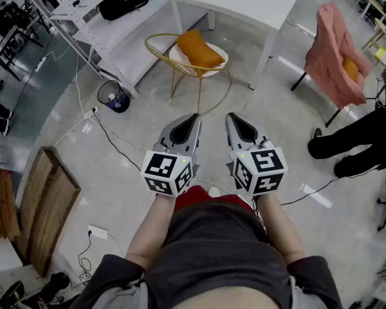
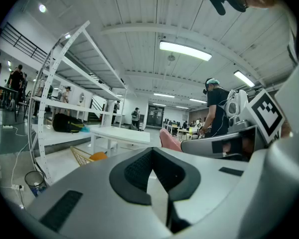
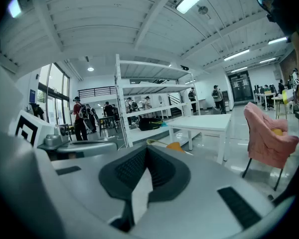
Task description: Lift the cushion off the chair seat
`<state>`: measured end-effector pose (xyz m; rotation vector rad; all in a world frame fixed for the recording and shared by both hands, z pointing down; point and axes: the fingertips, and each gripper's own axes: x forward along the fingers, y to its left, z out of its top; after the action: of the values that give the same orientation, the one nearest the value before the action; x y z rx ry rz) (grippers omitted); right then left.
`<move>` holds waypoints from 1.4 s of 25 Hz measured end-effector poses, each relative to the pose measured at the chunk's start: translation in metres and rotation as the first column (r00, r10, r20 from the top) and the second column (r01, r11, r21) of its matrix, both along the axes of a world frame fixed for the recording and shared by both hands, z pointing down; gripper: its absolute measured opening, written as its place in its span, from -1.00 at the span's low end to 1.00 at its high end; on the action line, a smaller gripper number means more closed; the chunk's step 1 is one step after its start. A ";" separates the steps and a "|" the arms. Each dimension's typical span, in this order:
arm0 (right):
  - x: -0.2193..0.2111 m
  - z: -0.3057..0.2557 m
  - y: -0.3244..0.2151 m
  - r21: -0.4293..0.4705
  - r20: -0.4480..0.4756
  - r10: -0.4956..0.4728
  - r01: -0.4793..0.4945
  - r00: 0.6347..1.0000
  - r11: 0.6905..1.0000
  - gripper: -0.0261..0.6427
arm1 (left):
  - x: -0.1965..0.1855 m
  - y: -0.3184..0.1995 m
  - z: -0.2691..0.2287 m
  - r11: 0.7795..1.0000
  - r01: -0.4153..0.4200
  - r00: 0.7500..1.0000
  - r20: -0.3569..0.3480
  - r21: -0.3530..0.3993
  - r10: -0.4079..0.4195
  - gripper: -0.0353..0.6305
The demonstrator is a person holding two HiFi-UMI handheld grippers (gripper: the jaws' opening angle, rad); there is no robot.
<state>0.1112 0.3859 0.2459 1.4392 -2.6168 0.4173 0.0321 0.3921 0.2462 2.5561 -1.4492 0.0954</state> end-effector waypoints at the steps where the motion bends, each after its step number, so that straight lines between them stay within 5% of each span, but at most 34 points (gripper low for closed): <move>1: 0.001 0.001 0.000 -0.003 -0.003 0.000 0.000 1.000 1.000 -0.87 | 0.001 0.001 0.000 1.000 -0.001 1.000 -0.002 -0.002 0.001 -0.86; 35: 0.020 0.020 -0.008 -0.060 0.003 -0.014 0.015 1.000 0.998 -0.87 | 0.008 -0.006 0.006 1.000 0.020 1.000 0.016 -0.019 -0.020 -0.86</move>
<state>0.1313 0.3783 0.2655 1.4015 -2.5920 0.4918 0.0402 0.3857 0.2525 2.5309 -1.4724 0.1264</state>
